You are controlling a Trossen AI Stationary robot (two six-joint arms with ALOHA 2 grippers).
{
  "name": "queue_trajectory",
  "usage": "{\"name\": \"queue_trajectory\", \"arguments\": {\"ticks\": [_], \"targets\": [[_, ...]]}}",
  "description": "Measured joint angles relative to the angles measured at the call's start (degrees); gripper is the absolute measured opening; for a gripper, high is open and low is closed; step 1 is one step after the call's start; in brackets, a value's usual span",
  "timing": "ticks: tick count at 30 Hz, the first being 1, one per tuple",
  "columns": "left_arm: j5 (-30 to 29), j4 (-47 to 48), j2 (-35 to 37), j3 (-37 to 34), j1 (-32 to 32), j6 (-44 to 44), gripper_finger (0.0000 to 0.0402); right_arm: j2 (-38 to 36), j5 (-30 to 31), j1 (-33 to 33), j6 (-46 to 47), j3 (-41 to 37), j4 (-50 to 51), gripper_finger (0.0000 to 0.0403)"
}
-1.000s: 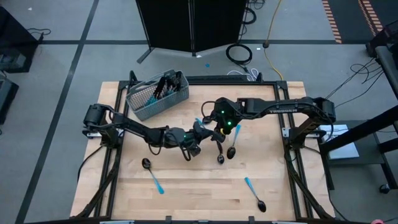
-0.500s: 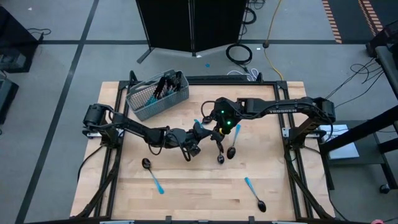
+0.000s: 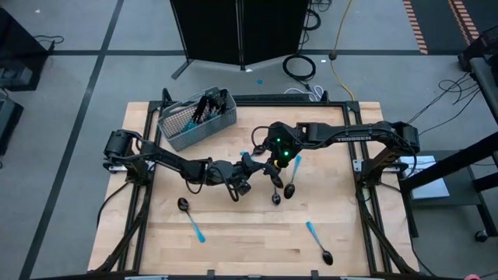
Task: Sort silverware
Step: Put the blue spoon in the silverware rack
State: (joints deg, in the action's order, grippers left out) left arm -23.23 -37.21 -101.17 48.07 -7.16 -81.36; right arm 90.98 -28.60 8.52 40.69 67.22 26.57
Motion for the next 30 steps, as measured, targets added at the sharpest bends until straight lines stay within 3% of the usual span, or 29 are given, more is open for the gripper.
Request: {"name": "queue_trajectory", "arguments": {"ticks": [14,25,30], "targets": [[-0.3,0.2,0.0,-0.1,0.0,0.0,0.0001,0.0,1.1,0.0,-2.8,0.0,0.0,0.0008],[-0.6,1.8,-0.4,-0.3,0.1,-0.2,0.0,-1.4,0.7,1.3,-7.6,0.4,0.7,0.0123],[-1.2,1.1,-0.3,-0.2,0.1,-0.1,0.0,-3.1,1.2,2.7,-8.6,0.3,3.6,0.0157]]}}
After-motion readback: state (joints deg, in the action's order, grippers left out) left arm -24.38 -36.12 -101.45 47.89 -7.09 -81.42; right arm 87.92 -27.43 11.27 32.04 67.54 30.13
